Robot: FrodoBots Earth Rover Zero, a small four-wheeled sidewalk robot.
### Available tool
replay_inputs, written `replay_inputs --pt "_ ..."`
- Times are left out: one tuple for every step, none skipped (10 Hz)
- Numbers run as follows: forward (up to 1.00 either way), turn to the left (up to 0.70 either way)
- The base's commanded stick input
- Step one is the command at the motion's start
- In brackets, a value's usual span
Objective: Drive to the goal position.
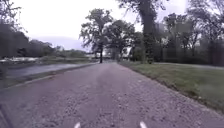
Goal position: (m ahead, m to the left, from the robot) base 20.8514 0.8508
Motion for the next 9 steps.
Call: replay_inputs --pt "0.70 0.00" --pt "0.70 0.00" --pt "0.70 0.00" --pt "0.70 0.00" --pt "0.70 0.00" --pt "0.70 0.00" --pt "0.70 0.00" --pt "0.70 0.00" --pt "0.70 0.00"
